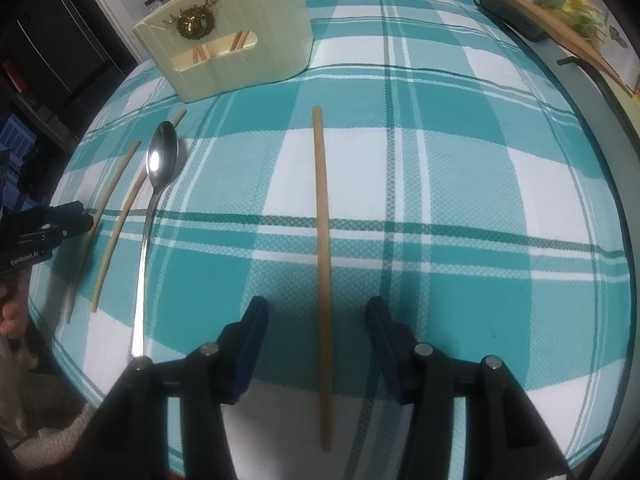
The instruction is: Organize utensils
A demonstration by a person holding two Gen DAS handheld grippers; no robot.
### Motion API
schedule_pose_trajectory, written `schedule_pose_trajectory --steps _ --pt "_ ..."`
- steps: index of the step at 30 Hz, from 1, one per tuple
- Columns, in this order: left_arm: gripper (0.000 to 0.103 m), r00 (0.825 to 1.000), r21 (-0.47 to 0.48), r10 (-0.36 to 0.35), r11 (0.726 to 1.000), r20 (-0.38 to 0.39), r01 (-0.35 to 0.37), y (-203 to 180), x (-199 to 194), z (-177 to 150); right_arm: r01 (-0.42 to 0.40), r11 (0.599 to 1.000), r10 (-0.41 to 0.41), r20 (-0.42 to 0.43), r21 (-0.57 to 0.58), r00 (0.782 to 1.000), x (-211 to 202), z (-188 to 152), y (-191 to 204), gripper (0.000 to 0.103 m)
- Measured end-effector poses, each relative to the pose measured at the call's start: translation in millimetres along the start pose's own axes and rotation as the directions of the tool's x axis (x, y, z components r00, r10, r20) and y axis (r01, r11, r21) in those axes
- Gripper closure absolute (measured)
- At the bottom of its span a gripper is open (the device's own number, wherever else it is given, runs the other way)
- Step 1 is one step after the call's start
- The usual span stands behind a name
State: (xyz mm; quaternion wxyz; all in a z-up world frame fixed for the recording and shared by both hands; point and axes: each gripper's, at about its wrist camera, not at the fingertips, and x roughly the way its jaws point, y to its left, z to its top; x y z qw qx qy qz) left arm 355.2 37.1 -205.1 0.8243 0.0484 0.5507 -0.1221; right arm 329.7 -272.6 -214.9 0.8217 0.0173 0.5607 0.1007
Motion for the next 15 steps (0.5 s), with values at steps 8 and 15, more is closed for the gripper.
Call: schedule_pose_trajectory --steps 8,15 --pt "0.063 0.999 0.015 0.024 1.000 -0.040 -0.023 -0.9 23.4 34.4 0.072 0.994 -0.075 -0.039 -0.085 0.996 19.4 49.7 5.5 0.072" --pt "0.078 0.998 0.033 0.056 0.998 -0.040 -0.054 -10.9 34.5 57.3 0.090 0.990 -0.095 -0.037 -0.109 0.995 37.6 93.1 7.4 0.093"
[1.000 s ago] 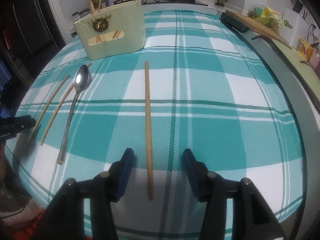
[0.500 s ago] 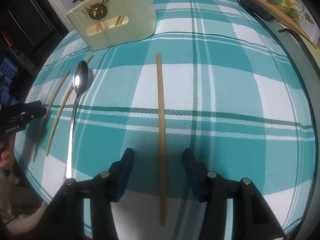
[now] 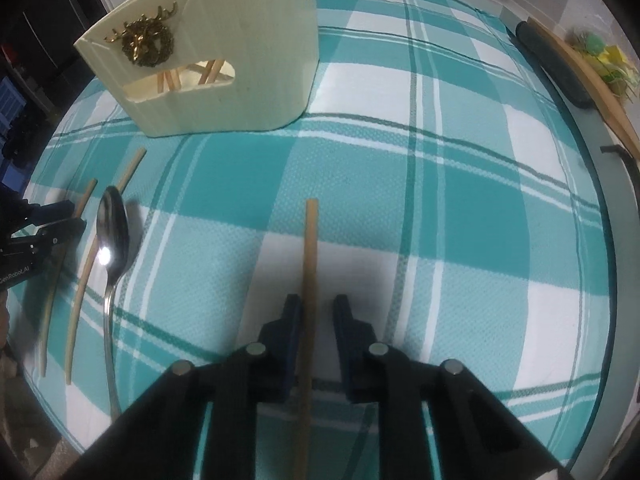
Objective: Organize utensils
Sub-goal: 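Lift both chopsticks and carry them over the cream holder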
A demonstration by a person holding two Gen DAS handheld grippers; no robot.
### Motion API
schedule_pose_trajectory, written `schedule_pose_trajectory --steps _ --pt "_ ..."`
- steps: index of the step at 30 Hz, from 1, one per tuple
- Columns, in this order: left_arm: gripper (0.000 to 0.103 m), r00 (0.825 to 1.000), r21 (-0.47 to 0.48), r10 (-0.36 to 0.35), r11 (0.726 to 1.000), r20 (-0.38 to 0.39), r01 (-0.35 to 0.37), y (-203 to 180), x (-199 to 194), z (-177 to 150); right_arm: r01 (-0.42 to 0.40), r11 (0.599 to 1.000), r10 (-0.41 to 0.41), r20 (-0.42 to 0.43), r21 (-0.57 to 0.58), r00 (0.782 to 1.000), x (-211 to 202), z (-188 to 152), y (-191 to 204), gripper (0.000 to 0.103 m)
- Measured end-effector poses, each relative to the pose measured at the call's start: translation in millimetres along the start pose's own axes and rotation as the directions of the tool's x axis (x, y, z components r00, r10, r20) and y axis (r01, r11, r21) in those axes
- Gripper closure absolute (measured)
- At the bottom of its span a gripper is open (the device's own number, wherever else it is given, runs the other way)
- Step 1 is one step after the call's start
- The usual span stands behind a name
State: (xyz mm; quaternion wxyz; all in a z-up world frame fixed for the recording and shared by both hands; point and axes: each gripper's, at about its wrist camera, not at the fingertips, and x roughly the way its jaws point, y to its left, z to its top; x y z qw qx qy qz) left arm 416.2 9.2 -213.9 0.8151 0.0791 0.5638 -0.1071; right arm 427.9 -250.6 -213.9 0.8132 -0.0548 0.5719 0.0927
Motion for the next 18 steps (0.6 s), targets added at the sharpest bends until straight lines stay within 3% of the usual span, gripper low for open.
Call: schedule_pose_trajectory --steps 1,4,8,12,15,18 --pt "0.087 1.000 0.006 -0.001 1.000 0.005 0.001 -2.3 -0.3 -0.2 0.001 1.000 -0.001 0.002 -0.003 1.000 1.3 3.6 0.3 0.095" --pt "0.097 1.000 0.011 0.004 1.000 0.021 -0.005 -6.6 -1.5 -2.6 0.001 1.000 0.000 0.019 -0.015 1.000 3.4 9.8 1.1 0.096" --pt "0.098 0.998 -0.027 -0.016 0.999 0.062 0.018 0.2 -15.2 -10.0 -0.033 0.999 0.034 0.060 -0.002 0.998 0.1 6.4 -1.4 0.096" --pt "0.098 0.989 -0.050 -0.027 0.998 0.147 0.035 8.9 -49.9 -14.8 -0.098 0.995 0.093 0.160 0.020 0.983 -24.8 -5.0 -3.3 0.096" --pt "0.098 0.971 -0.057 -0.048 0.996 0.234 0.063 15.5 -88.2 -20.9 -0.092 0.996 0.092 0.248 -0.008 0.964 -56.4 -11.7 -0.7 0.096" --pt "0.099 0.947 -0.062 -0.073 0.993 0.314 0.097 18.9 -125.8 -30.8 -0.094 0.995 0.104 0.346 -0.045 0.932 -96.3 -21.7 5.6 0.096"
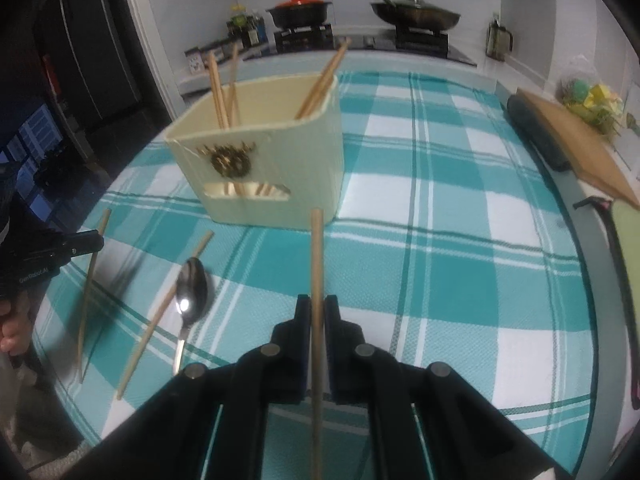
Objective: Organize utensils
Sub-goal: 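Lift both chopsticks and carry them over the cream holder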
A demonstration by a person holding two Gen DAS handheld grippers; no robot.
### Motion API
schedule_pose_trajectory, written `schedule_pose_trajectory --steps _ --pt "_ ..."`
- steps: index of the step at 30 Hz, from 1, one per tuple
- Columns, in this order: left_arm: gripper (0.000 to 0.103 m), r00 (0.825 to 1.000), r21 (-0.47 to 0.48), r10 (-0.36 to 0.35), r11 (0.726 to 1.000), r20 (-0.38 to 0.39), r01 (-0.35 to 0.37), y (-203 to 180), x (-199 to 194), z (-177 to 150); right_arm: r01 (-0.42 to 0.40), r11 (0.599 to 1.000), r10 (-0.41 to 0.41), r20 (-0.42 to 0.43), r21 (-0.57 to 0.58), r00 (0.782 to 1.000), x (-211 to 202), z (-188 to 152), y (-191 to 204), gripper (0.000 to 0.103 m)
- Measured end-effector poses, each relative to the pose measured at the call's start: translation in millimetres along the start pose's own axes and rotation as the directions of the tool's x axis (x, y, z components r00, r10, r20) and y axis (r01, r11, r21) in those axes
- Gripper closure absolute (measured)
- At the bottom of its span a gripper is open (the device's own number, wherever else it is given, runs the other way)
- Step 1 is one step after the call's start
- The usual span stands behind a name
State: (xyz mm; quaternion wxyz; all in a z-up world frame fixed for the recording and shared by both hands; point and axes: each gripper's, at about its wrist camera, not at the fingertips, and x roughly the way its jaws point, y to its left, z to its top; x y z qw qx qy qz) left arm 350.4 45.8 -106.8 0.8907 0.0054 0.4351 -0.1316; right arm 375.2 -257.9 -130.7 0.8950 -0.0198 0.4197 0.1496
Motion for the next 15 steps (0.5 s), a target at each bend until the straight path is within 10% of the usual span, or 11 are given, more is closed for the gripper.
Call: schedule_pose_trajectory --steps 15 --pt "0.099 0.960 -0.059 -0.062 0.995 0.274 0.081 7.6 -111.0 7.7 -0.043 0.997 0.064 0.329 -0.070 0.942 -118.7 4.6 38.4 0.097"
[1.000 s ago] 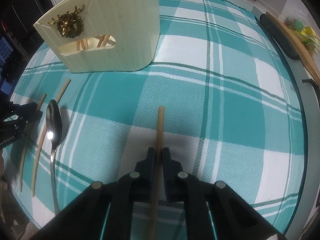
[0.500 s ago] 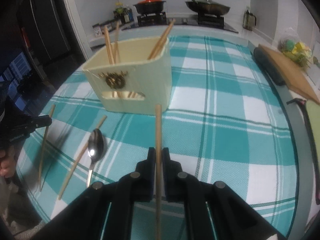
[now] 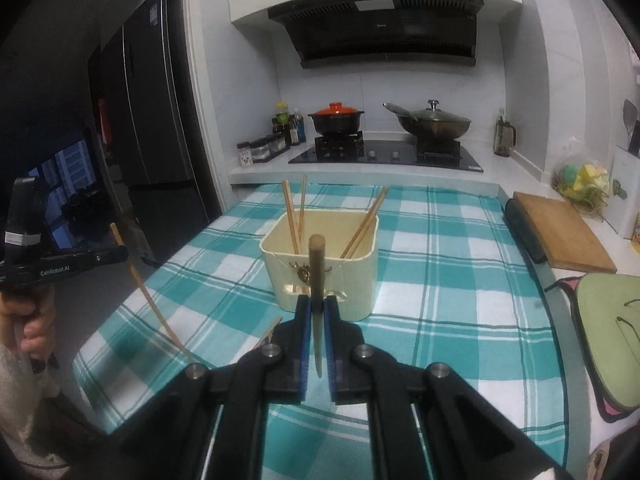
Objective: Organize utensils
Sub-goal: 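Lift both chopsticks and carry them over the cream holder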
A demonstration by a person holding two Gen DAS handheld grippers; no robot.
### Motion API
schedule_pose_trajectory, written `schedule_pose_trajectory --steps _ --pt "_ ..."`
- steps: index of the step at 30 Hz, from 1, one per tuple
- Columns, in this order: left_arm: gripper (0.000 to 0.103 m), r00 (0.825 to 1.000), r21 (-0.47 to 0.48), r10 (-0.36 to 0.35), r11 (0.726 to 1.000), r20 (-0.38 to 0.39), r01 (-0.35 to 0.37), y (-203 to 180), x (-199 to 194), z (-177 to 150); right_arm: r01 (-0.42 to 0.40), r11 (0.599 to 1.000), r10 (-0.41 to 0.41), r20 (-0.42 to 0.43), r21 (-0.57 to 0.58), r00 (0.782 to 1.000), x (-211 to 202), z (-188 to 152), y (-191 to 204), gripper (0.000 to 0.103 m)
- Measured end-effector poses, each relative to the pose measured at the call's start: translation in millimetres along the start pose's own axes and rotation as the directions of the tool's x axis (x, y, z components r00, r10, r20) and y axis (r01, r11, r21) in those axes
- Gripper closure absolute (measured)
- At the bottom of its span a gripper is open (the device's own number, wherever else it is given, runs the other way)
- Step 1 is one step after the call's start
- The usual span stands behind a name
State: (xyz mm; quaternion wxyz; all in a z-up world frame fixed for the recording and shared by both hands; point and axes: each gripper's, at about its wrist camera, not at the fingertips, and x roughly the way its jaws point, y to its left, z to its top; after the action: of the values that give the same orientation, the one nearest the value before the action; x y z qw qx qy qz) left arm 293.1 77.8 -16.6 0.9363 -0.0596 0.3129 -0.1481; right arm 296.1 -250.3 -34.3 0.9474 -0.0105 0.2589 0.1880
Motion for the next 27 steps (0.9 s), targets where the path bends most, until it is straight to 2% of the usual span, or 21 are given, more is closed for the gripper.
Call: schedule_pose_trajectory --steps 8,18,27 --pt "0.099 0.999 0.013 -0.009 1.000 0.047 0.008 -9.8 -15.4 10.4 0.001 1.000 -0.001 0.051 -0.018 0.999 -12.9 17.0 10.9 0.097" --pt "0.099 0.996 0.016 -0.034 0.999 0.082 0.033 -14.0 -28.8 22.8 0.016 0.999 -0.014 0.071 -0.032 0.997 -23.0 30.1 10.8 0.097" --pt "0.099 0.983 0.020 -0.047 0.999 0.178 0.044 -15.7 -48.8 74.6 0.040 0.999 -0.036 0.120 -0.031 0.992 -28.9 62.1 2.0 0.097"
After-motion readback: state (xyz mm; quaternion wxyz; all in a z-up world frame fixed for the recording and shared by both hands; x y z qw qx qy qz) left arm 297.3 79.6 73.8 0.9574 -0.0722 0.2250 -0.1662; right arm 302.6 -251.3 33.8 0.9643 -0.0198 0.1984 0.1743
